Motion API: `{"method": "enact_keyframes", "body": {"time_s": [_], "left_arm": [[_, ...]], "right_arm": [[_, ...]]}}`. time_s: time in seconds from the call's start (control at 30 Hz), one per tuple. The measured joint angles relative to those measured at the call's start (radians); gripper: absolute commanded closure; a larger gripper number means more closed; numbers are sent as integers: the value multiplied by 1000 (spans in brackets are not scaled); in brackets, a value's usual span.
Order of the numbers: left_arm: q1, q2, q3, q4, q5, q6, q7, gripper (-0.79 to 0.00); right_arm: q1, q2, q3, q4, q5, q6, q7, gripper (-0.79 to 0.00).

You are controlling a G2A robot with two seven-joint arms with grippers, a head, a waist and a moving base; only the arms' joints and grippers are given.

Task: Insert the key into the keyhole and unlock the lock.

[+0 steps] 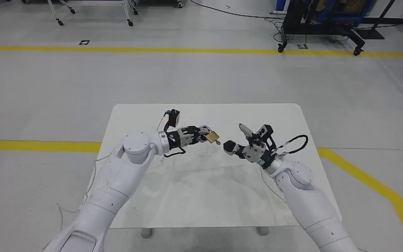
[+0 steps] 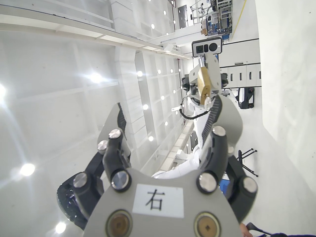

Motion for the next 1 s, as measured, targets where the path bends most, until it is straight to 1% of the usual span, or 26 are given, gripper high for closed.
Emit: {"method": "enact_keyframes", "body": {"time_s": [0.13, 0.2, 0.37, 0.5, 0.6, 0.73, 0.77, 0.8, 0.87, 0.9, 1.0], "left_arm": [[-20, -3, 32, 13, 62, 43, 10, 0], [-39, -7, 61, 25, 123, 94, 31, 0], [-69, -19, 123, 50, 237, 187, 95, 0], [-99, -32, 170, 94, 310, 315, 140, 0], [-119, -46, 198, 121, 323, 384, 157, 0], [-136, -58, 210, 149, 312, 395, 157, 0], [-139, -60, 212, 157, 312, 397, 158, -46], [-144, -63, 214, 166, 312, 402, 158, -188], [-150, -66, 216, 178, 313, 407, 157, -225], [-153, -68, 218, 184, 313, 409, 157, -271], [-159, -73, 219, 196, 310, 411, 156, -329]], "right_arm": [[0, 0, 0, 0, 0, 0, 0, -785], [0, 0, 0, 0, 0, 0, 0, -785], [0, 0, 0, 0, 0, 0, 0, -785], [0, 0, 0, 0, 0, 0, 0, -785], [0, 0, 0, 0, 0, 0, 0, -785], [0, 0, 0, 0, 0, 0, 0, -785], [0, 0, 0, 0, 0, 0, 0, -785], [0, 0, 0, 0, 0, 0, 0, -785], [0, 0, 0, 0, 0, 0, 0, -785], [0, 0, 0, 0, 0, 0, 0, -785], [0, 0, 0, 0, 0, 0, 0, -785]]}}
